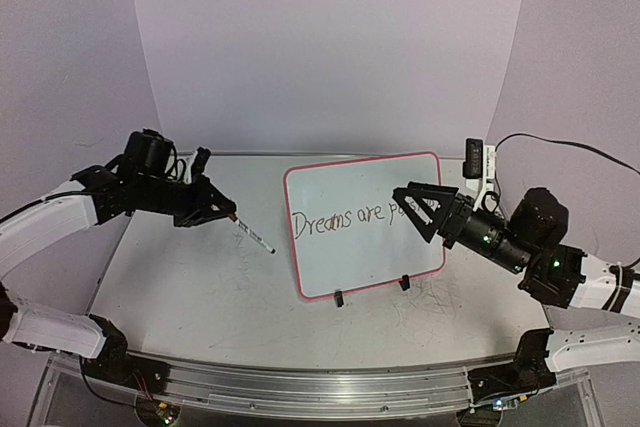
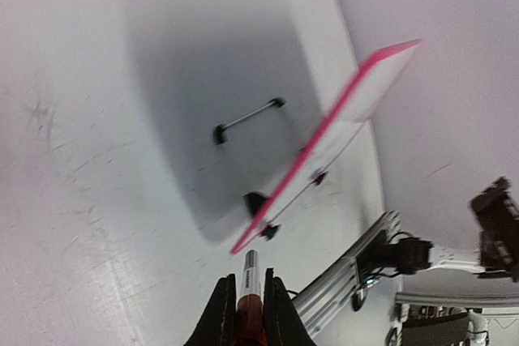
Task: Write a sentence on the whiteboard
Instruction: Put down the whiteboard marker at the center of the board.
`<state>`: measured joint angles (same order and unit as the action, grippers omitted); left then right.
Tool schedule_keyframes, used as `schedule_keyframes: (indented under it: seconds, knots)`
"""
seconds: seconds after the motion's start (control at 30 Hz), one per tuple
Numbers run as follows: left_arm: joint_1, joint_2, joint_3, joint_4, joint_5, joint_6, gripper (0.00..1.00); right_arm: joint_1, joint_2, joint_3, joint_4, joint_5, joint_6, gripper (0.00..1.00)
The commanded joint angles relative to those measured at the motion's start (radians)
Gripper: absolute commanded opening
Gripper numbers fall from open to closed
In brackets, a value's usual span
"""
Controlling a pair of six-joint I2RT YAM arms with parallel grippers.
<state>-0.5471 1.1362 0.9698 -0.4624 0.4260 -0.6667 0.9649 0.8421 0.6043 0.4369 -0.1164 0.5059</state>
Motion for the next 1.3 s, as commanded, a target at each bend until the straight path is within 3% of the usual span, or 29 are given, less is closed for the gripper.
schedule_keyframes:
  seconds: [0.0,0.3,0.47,0.73,0.93,1.1,1.27]
  knots:
    - [0.043,0.175,-0.014,-0.097,0.091,0.179,0.00,0.001,-0.027,0.030,-0.136,0.077,-0.079,0.95]
    - [0.089,0.612,0.102,-0.089,0.285,0.367,0.00,0.001,-0.107,-0.033,-0.145,0.091,-0.045,0.95]
    - [0.130,0.732,0.137,-0.090,0.230,0.387,0.02,0.001,-0.148,-0.064,-0.152,0.110,-0.037,0.95]
    - [0.160,0.807,0.150,-0.092,0.085,0.383,0.27,0.001,-0.159,-0.063,-0.183,0.176,-0.065,0.95]
    - [0.160,0.719,0.152,-0.093,-0.033,0.357,0.44,0.000,-0.141,-0.012,-0.239,0.235,-0.103,0.96]
    - [0.160,0.479,0.156,-0.111,-0.156,0.323,0.60,0.001,-0.138,0.063,-0.374,0.360,-0.149,0.96]
    - [0.153,0.183,0.168,-0.088,-0.182,0.285,0.75,0.001,-0.157,0.180,-0.545,0.513,-0.206,0.98]
